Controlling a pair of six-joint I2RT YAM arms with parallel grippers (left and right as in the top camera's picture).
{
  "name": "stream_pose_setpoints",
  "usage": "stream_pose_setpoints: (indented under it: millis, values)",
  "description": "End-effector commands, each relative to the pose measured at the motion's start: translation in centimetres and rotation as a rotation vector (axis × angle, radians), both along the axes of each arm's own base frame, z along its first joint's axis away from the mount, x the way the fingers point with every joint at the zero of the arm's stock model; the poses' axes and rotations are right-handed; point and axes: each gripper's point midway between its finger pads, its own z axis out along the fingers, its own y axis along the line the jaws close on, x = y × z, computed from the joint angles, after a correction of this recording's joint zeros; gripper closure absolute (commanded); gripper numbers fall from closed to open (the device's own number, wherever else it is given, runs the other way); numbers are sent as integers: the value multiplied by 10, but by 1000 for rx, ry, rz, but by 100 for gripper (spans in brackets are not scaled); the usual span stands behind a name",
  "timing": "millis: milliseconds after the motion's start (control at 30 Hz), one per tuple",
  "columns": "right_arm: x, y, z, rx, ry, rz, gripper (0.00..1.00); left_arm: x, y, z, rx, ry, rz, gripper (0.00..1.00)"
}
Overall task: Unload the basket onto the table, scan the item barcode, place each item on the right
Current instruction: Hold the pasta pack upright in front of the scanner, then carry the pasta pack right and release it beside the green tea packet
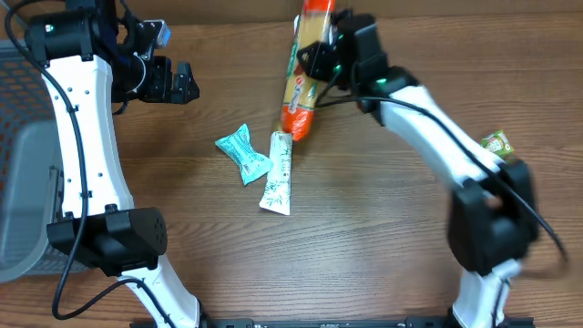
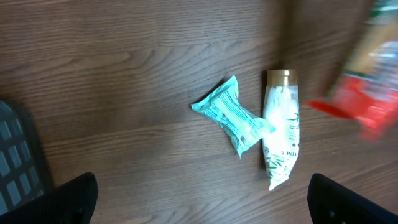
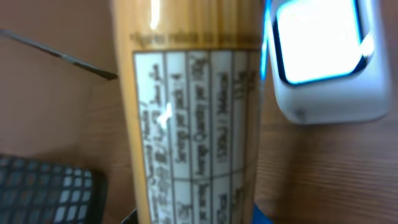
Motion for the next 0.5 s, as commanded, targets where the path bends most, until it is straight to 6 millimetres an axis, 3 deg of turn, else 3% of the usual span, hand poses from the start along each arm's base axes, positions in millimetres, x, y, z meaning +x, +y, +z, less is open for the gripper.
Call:
stream_pose_setpoints:
  millis: [0,67,133,333,400,467]
  values:
    - [-36,-39,153,-11,-299,-23,96,2,-1,-2,-6,-2,-20,0]
    - [-49,-67,155,-65,-247,-96,96,2,-2,-2,-6,-2,-20,1]
    - [-59,-108,142,-131,-140,-240,96,2,-2,-2,-6,-2,-20,0]
    - [-94,-241,60,-327,264,-761,96,2,-2,-2,-6,-2,-20,0]
    - [-93,-264,34,-331,339,-852,96,2,-1,-2,-6,-2,-20,0]
    - [-80,-274,5,-304,379,-895,96,2,-2,-2,-6,-2,-20,0]
